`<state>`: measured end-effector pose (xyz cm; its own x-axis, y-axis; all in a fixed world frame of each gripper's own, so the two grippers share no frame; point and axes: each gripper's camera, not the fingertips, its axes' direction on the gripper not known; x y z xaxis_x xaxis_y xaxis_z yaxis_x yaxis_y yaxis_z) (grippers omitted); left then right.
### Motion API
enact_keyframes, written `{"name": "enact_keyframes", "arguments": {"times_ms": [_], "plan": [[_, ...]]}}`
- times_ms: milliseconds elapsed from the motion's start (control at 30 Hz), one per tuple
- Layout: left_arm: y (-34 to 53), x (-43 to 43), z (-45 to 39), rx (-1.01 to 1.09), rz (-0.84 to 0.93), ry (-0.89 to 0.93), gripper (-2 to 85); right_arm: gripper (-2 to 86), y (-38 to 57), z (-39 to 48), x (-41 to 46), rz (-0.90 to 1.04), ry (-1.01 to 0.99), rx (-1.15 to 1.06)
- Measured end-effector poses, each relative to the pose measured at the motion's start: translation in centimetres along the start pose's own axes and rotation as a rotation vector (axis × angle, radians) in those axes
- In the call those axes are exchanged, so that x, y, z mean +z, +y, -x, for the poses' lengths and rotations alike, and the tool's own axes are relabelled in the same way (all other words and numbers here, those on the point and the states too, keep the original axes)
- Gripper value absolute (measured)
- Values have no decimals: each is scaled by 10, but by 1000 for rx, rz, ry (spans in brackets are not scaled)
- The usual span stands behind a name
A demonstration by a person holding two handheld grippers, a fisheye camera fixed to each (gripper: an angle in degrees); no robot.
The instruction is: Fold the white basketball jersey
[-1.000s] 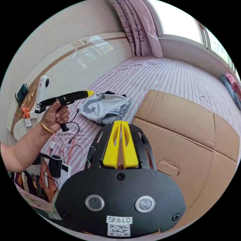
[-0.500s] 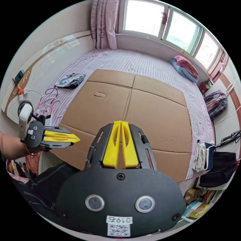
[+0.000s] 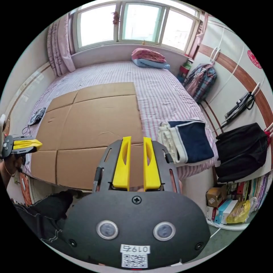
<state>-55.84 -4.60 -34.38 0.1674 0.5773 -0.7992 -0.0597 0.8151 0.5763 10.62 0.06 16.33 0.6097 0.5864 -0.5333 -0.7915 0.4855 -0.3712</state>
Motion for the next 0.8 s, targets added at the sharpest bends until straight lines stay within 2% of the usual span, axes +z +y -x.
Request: {"name": "enact_keyframes", "arguments": {"times_ms": [67, 167, 300, 467, 600, 667, 800], "plan": [[-40, 3, -56, -21, 0, 30, 9, 92, 24, -75, -21, 49, 90, 40], [-98, -4, -126, -38, -31, 76, 9, 112, 54, -123, -30, 142, 116, 33], [-149, -13, -182, -45, -19, 44, 9, 121, 78, -123, -49, 208, 57, 58], [-187, -15, -209, -104, 5, -2, 9, 121, 115, -94, -99, 285, 141, 74], [-218, -18, -232, -162, 7, -51, 8, 119, 131, -91, -155, 286, 122, 125], [-230, -21, -248, -150, -10, -56, 8, 112, 143, -109, -216, 215, 43, 284], [-257, -22, -283, -131, -26, -64, 8, 99, 170, -130, -279, 185, -101, 409]]}}
